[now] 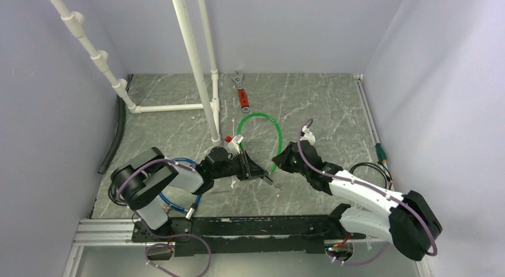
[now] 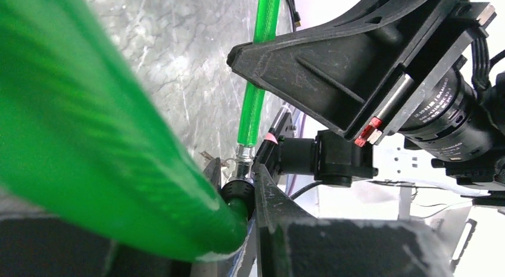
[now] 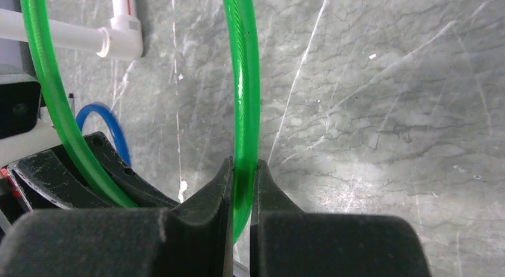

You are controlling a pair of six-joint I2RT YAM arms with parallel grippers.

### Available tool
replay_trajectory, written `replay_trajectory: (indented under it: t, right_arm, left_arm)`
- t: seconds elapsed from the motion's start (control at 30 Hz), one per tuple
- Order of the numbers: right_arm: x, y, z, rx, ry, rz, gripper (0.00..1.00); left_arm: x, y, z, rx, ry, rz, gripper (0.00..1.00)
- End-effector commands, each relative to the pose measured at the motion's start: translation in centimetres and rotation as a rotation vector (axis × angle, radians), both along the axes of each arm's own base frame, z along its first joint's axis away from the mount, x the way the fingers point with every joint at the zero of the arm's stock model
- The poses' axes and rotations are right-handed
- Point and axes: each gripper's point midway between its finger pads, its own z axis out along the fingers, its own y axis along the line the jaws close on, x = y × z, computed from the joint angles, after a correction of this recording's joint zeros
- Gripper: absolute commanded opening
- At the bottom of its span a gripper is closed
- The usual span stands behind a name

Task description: Unlock with the key

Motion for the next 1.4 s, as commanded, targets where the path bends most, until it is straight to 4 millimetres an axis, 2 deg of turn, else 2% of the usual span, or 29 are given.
replay_trajectory:
  t: [0.0, 0.07, 0.13, 0.23, 0.3, 0.4, 0.5, 0.6, 0.7, 0.87, 0.97, 1.0, 1.1, 1.17, 1.23, 1.37]
  right_arm:
    - [2.9, -0.8, 6.4, 0.043, -0.271, -0.042, 0.0]
    - [2.3, -1.1, 5.5, 0.056, -0.221, -0.066, 0.0]
    - [2.0, -1.3, 4.5, 0.077, -0.161, -0.103, 0.0]
    - [2.1, -1.8, 3.9, 0.123, -0.118, -0.186, 0.0]
    - [2.6, -2.1, 4.1, 0.158, -0.097, -0.238, 0.0]
    - [3.5, -2.1, 4.7, 0.173, -0.08, -0.283, 0.0]
    - [4.3, -2.4, 4.2, 0.104, -0.062, -0.308, 0.0]
    - [5.2, -3.0, 3.2, 0.044, -0.049, -0.326, 0.0]
    - [5.9, -4.5, 2.5, -0.011, -0.045, -0.36, 0.0]
    - [7.3, -7.0, 1.7, -0.034, -0.027, -0.416, 0.0]
    - [8.4, -8.9, 1.6, -0.043, -0.026, -0.462, 0.0]
    - [9.1, -9.8, 1.6, -0.043, -0.029, -0.489, 0.0]
    - [10.8, -11.7, 2.0, -0.028, -0.026, -0.534, 0.0]
    - [12.1, -13.0, 2.7, -0.018, -0.032, -0.574, 0.0]
    - [13.3, -14.2, 3.2, -0.017, -0.044, -0.607, 0.0]
    - [16.0, -16.3, 3.4, -0.045, -0.047, -0.645, 0.0]
  left_arm:
    - [-3.8, 3.2, -6.7, 0.322, 0.101, -0.122, 0.24]
    - [-3.0, 2.8, -6.1, 0.314, 0.049, -0.113, 0.51]
    - [-2.5, 2.1, -5.5, 0.276, 0.015, -0.115, 0.67]
    - [-2.2, 1.1, -5.0, 0.192, -0.008, -0.117, 0.76]
    - [-2.4, 1.1, -5.9, 0.149, 0.012, -0.104, 0.79]
    - [-2.7, 1.0, -5.7, 0.032, 0.019, -0.085, 0.81]
    - [-3.1, 1.0, -5.9, -0.047, 0.047, -0.075, 0.81]
    - [-3.3, 1.1, -6.8, -0.037, 0.073, -0.067, 0.78]
    - [-3.5, 1.6, -6.4, -0.03, 0.06, -0.063, 0.78]
    - [-3.7, 2.4, -6.8, 0.087, 0.04, -0.051, 0.78]
    - [-3.9, 2.6, -5.6, 0.162, -0.023, -0.05, 0.79]
    - [-4.2, 3.1, -6.2, 0.235, -0.019, -0.046, 0.8]
    - [-4.2, 3.9, -5.1, 0.37, -0.096, -0.034, 0.81]
    - [-4.2, 4.6, -3.6, 0.417, -0.143, -0.015, 0.81]
    - [-4.0, 5.5, -2.5, 0.45, -0.172, 0.007, 0.81]
    - [-3.1, 9.5, -0.5, 0.577, -0.222, 0.125, 0.81]
